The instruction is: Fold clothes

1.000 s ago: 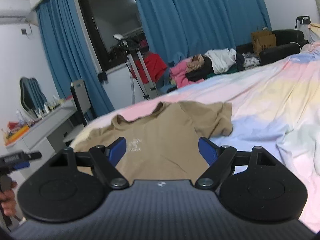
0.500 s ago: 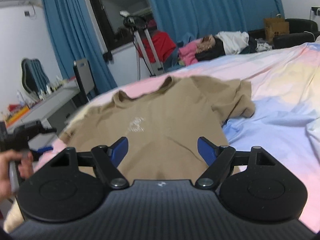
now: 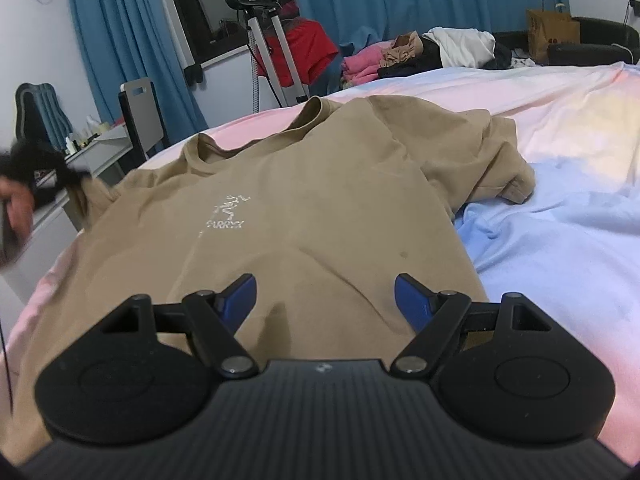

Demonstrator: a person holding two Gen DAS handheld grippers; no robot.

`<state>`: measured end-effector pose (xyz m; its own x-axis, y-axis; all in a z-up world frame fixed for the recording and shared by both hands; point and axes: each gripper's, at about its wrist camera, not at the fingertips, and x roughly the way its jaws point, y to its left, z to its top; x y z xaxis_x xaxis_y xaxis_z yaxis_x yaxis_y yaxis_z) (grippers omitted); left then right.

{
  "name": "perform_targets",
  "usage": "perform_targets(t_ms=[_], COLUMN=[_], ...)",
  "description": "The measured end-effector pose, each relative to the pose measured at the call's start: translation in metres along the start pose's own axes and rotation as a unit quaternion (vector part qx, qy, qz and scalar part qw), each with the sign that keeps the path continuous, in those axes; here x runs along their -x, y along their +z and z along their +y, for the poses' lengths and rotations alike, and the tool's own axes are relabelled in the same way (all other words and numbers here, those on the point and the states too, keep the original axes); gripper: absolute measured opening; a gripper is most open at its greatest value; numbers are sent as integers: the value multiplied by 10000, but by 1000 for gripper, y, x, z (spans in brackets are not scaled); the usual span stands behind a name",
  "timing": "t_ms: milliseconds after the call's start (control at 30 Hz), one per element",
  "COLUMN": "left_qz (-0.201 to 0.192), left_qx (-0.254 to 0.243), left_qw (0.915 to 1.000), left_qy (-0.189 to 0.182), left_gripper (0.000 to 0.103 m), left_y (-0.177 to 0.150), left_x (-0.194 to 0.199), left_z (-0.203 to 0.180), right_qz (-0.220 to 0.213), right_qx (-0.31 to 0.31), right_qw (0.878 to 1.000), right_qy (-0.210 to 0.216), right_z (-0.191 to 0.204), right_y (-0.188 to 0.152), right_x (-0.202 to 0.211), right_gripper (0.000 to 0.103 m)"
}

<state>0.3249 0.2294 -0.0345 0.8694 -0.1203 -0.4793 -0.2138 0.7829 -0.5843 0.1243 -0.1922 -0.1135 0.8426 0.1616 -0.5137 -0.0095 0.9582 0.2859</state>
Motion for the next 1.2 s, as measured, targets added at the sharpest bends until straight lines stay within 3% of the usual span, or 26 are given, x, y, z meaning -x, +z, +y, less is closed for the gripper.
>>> perform_targets(t_ms=[100, 167, 267, 433, 500, 600, 700, 800, 833, 867, 900, 933, 967, 1033, 1067, 1133, 1200], left_qz=[-171, -207, -420, -732, -679, -276, -79, -124, -169, -198, -185, -122, -74, -197, -291, -416, -341], left_qx=[-270, -417, -227, 265, 421, 413, 363, 187, 19, -121, -252, -388, -555, -1424, -1990, -3218, -4287], left_qw=[9994, 9983, 9984, 9970, 9968, 9987, 9993, 9997, 9998, 9994, 9987, 9981, 9970, 9879, 9780, 9454, 9027], left_qy=[158, 343, 311, -34, 60, 141, -71, -106, 68, 248, 390, 457, 527, 577, 551, 289, -150], left_gripper=[5, 22, 41, 54, 54, 53, 53, 64, 62, 52, 39, 3, 3, 2, 2, 2, 2], left_y=[8, 5, -8, -37, -46, -53, -55, -51, -50, -49, -49, -50, -51, -61, -70, -97, -132], left_x=[-13, -21, -15, 23, 31, 21, 7, -12, -20, -27, -34, -40, -45, -45, -42, -32, -21], left_z=[-19, -21, -2, 50, 68, 79, 75, 57, 51, 44, 37, 29, 19, -14, -34, -73, -109], right_qz=[10, 43, 48, 53, 67, 74, 84, 99, 102, 101, 96, 95, 99, 94, 88, 82, 75], right_qx=[-14, -31, -60, -85, -78, -71, -38, -16, -11, -8, -7, -15, -29, -79, -101, -146, -183], right_qw=[10000, 10000, 10000, 9999, 9999, 9999, 10000, 9999, 9999, 9999, 9999, 9999, 9999, 9999, 9999, 9999, 9998], right_qy=[2, -1, -3, 12, 10, 2, -33, -52, -56, -53, -49, -49, -43, -22, -14, 7, 26], right_z=[-1, -2, -3, -2, -1, 1, 2, 3, 3, 2, 2, 1, -1, -3, -4, -5, -5], right_y=[-1, -2, -2, -3, -3, -4, -4, -4, -4, -4, -4, -4, -4, -3, -3, -2, -2], right_x=[-4, -6, -5, -3, -2, -1, -1, -3, -4, -4, -4, -5, -5, -5, -5, -5, -4], right_gripper=[79, 79, 77, 78, 78, 78, 79, 79, 79, 79, 79, 79, 79, 79, 79, 78, 78])
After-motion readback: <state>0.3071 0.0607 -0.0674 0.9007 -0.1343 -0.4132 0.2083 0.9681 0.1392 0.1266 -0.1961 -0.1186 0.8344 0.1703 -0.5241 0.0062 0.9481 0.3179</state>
